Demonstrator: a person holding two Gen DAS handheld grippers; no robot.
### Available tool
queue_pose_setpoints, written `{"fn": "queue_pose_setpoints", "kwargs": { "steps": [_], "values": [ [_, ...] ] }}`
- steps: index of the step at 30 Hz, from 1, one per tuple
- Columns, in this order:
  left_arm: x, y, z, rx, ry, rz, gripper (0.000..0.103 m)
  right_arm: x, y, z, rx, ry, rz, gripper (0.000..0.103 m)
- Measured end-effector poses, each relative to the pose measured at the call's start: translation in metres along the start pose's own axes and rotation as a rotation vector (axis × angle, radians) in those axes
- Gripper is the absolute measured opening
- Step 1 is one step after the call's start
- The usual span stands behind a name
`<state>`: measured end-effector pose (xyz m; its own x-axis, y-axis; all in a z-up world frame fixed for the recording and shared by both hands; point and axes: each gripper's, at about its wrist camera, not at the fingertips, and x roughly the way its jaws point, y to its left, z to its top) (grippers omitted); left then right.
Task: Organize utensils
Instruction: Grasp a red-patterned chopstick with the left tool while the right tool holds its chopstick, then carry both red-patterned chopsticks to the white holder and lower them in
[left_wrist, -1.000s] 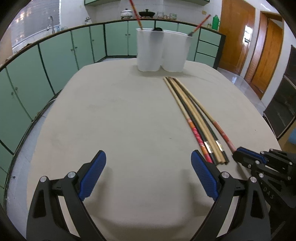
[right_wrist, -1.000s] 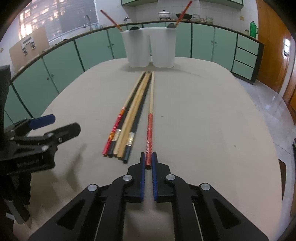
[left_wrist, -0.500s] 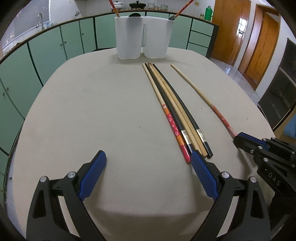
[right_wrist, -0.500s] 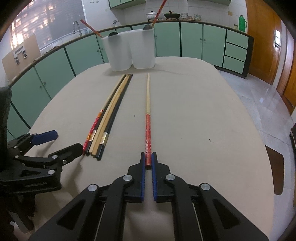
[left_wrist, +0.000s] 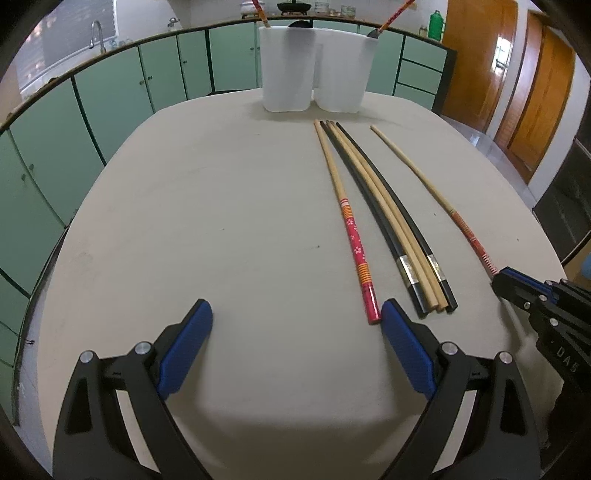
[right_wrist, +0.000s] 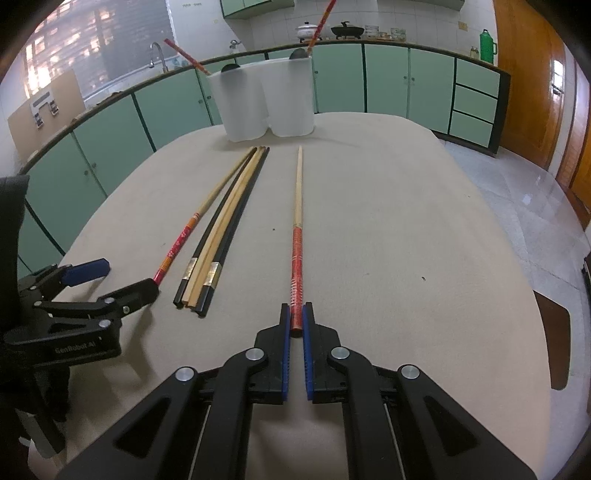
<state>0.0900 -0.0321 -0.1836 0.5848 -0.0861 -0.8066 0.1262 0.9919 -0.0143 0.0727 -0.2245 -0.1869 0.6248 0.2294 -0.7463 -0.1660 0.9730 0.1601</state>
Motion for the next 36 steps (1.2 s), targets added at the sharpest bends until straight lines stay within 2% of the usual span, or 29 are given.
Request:
{"fn": "queue_pose_setpoints", "kwargs": {
  "steps": [3, 8, 9, 11, 14, 21, 36],
  "values": [
    [-0.001, -0.003, 0.000, 0.006, -0.010, -0.003, 0.078, 0.000, 0.000, 0.000, 0.000, 0.001, 0.001, 0.007],
    [-0.002, -0.003, 0.002, 0.010, -0.028, 0.002, 0.042, 0.001, -0.004, 0.000, 0.018, 0.004, 0.021, 0.007],
    [-0.003, -0.004, 0.001, 0.011, -0.030, 0.004, 0.038, 0.001, -0.004, 0.000, 0.019, 0.004, 0.022, 0.007],
    [-0.004, -0.003, 0.001, 0.016, -0.033, 0.004, 0.020, 0.001, -0.004, 0.001, 0.018, 0.003, 0.021, 0.007],
    [-0.004, -0.001, 0.000, 0.013, -0.033, -0.010, 0.007, 0.001, -0.004, 0.000, 0.018, 0.002, 0.022, 0.006],
    [-0.010, 0.002, 0.002, 0.014, -0.044, -0.011, 0.005, -0.002, -0.006, 0.002, 0.031, -0.008, 0.023, 0.006],
    [-0.082, 0.013, 0.036, 0.050, -0.199, 0.004, 0.005, -0.054, -0.005, 0.036, -0.011, -0.149, 0.005, 0.006]
  ]
}}
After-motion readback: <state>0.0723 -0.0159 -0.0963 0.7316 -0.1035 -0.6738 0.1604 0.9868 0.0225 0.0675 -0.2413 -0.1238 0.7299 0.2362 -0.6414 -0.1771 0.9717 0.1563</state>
